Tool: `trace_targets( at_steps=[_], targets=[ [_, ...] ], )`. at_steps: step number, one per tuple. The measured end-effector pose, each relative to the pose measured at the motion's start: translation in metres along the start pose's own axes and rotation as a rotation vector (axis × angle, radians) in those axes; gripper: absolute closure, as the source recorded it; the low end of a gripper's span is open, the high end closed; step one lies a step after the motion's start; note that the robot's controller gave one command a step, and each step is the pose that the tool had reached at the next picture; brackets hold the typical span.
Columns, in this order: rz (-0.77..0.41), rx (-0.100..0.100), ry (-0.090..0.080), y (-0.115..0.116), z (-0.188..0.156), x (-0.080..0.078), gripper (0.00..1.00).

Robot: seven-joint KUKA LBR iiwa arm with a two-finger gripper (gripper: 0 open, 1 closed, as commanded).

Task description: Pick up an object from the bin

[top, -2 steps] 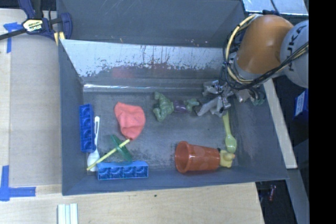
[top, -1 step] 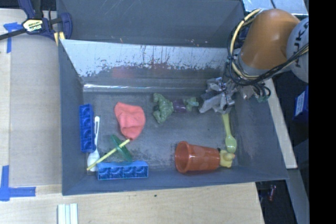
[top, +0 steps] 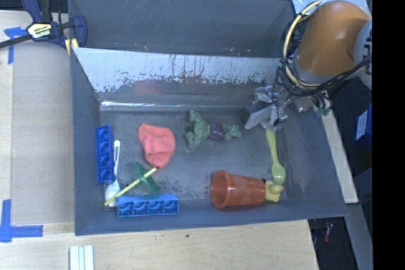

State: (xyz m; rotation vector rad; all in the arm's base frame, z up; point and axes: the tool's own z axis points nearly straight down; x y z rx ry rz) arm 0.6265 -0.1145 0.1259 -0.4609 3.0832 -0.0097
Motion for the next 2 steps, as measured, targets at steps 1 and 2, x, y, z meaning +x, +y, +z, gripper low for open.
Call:
trace_targets(
  at_steps=[1,2],
  targets=[
    [0.002,-0.001,0.001,0.000,-0.023,0.000,1.00],
    [0.004,-0.004,0.005,0.000,-0.058,0.000,1.00]
  ],
)
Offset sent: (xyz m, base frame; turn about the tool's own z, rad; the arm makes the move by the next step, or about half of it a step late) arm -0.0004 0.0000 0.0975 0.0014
